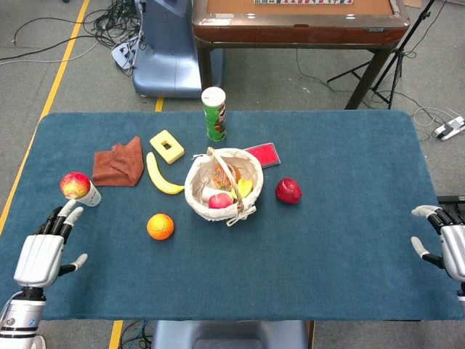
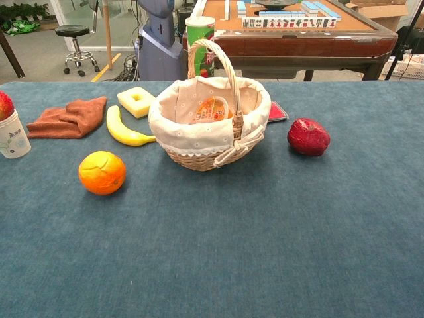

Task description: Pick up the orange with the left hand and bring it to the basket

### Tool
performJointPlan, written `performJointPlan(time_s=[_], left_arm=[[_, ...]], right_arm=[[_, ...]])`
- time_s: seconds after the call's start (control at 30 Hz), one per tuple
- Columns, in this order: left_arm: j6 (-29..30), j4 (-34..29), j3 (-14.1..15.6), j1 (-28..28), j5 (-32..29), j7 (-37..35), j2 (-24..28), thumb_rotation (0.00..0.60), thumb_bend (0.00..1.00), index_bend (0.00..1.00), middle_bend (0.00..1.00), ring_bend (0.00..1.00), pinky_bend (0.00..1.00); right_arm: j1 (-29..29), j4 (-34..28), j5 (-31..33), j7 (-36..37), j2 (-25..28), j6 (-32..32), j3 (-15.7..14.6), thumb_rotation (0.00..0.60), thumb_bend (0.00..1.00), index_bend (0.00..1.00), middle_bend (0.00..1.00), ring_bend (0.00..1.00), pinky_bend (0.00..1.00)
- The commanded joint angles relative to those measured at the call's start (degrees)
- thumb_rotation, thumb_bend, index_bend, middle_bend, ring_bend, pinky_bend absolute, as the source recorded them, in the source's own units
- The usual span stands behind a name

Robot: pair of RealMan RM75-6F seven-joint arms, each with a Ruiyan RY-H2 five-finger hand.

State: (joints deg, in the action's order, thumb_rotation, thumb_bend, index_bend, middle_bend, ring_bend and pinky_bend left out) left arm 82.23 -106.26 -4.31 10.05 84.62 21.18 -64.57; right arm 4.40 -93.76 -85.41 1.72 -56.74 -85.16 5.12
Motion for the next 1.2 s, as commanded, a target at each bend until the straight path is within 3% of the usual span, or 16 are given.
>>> performJointPlan(time_s=[0.03,0.27,0.47,0.9,1.2], left_arm=[[-2.85,-0.15,0.01,2.39,1.88,-1.76,0.28,0.6,0.19,0.15,0.0,0.1,0.3],[-10.37,3.51,0.11,8.99,7.49,-8.91,-1.17,0.6,0.19,0.15,0.01,0.1,0.29],[-17.38,6.65,-0.03,14.09,7.23,-9.78,-3.98,0.6,0.19,0.15,0.01,0.1,0.29],[-28.52,10.14,-2.45,21.64,-3.87,-3.5,-10.36,0.6,0.19,0.15,0.01,0.1,0.29],[-32.78,15.05,-3.3,25.65,-11.35,0.12,-15.0,0.6,0.19,0.15,0.01,0.1,0.29]], right_arm=[[0.08,-0.08,-0.03,-0.08,-0.12,0.2,-0.1,0.6,0.29,0.35,0.32,0.33,0.4],[-0.08,-0.43,-0.04,-0.33,-0.09,0.11,-0.29,0.6,0.29,0.35,0.32,0.33,0.4],[-0.3,-0.66,0.06,-0.47,0.01,-0.18,-0.33,0.6,0.29,0.35,0.32,0.33,0.4],[-0.33,-0.67,0.28,-0.53,-0.01,0.0,-0.38,0.6,0.29,0.35,0.32,0.33,0.4],[-0.57,-0.5,0.65,-0.26,0.14,-0.08,-0.38,0.6,0.29,0.35,0.32,0.33,0.4]])
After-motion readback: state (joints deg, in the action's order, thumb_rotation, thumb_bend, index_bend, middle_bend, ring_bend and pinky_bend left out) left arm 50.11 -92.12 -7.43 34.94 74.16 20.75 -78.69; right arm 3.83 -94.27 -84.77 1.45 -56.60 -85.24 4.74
